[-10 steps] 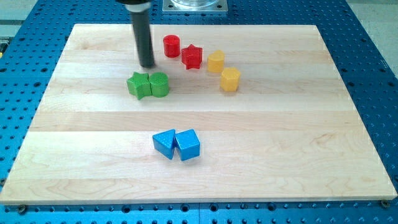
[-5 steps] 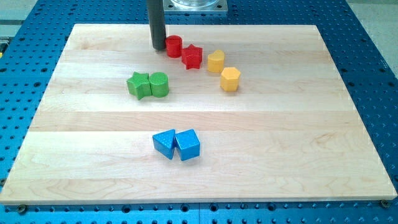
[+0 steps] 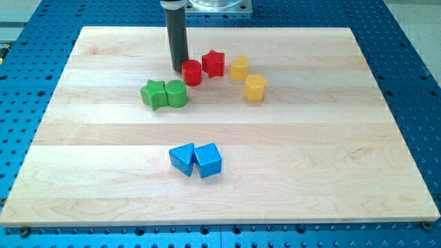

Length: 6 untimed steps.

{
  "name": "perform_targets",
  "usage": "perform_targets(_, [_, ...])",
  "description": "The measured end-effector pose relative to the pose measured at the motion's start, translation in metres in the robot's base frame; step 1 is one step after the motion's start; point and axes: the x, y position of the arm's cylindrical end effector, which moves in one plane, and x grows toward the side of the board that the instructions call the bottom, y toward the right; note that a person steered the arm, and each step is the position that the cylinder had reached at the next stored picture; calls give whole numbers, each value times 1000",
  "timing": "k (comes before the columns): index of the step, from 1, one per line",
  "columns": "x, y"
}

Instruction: Push the red blocks towards the yellow blocks

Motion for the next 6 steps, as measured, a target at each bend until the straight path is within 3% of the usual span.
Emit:
perform_targets(3, [40,27])
perform_targets(5, [43,34])
perform_targets(6, [72,31])
